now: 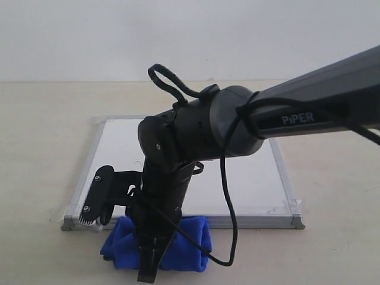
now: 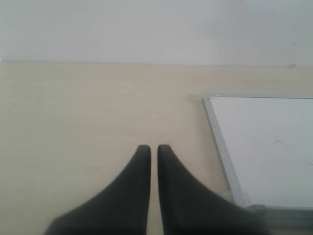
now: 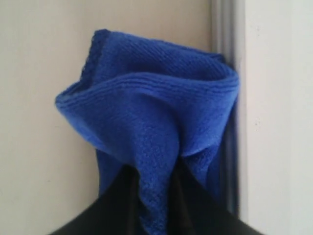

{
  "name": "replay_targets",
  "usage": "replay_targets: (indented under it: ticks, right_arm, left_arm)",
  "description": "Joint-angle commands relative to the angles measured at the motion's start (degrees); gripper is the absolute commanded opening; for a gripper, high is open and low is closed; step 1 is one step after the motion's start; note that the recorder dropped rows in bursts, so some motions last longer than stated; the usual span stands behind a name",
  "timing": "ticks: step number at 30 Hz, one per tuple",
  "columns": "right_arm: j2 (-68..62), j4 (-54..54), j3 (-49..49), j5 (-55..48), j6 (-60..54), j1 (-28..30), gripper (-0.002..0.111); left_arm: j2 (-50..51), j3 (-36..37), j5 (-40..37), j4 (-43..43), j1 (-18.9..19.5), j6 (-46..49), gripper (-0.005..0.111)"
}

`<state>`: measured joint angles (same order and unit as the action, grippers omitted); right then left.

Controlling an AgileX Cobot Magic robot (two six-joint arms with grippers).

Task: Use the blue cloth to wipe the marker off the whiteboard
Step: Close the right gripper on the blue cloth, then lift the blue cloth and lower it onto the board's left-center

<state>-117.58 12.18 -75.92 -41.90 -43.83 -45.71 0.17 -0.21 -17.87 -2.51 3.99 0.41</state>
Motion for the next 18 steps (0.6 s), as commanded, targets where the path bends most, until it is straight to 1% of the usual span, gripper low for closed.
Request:
replay_targets:
  ticks: [1, 5, 7, 9, 11, 12, 13, 15, 18]
  right_arm:
    - [1.49, -0.63, 0.47, -7.40, 0.32, -0.14, 0.000]
    - [6.49, -0.75, 0.47, -8.25, 0.32, -0.14, 0.000]
    - [9.92, -0.75, 0.47, -6.74, 0.32, -0.14, 0.000]
    - [12.99, -1.10, 0.47, -3.57, 0.32, -0.14, 0.000]
    - [15.82, -2.12, 0.47, 2.20, 1.39, -0.14, 0.000]
    - [16.63, -2.68, 0.47, 5.07, 2.60, -0.14, 0.000]
    - [17.66, -3.18, 0.47, 12.47, 7.26, 0.24, 0.000]
    - [16.76, -3.18, -1.03, 18.48, 14.03, 1.63, 0.000]
    - [13.73, -3.07, -5.12, 17.60, 17.47, 3.67, 0.000]
  left_arm:
    - [-0.17, 0.21, 0.53, 0.19, 0.07, 0.02, 0.005]
    - [-0.17, 0.21, 0.42, 0.19, 0.07, 0.02, 0.005]
    - [-0.17, 0.21, 0.42, 0.19, 0.07, 0.02, 0.005]
    - [-0.17, 0.21, 0.42, 0.19, 0.07, 0.02, 0.005]
    - [-0.17, 0.21, 0.42, 0.19, 0.07, 0.02, 0.005]
    - [-0.17, 0.21, 0.42, 0.19, 0.07, 0.02, 0.005]
    - [-0.17, 0.21, 0.42, 0.19, 0.07, 0.02, 0.005]
    - [-0.17, 0.21, 0.55, 0.19, 0.07, 0.02, 0.005]
    - [-0.17, 0.21, 0.55, 0.19, 0.07, 0.02, 0.005]
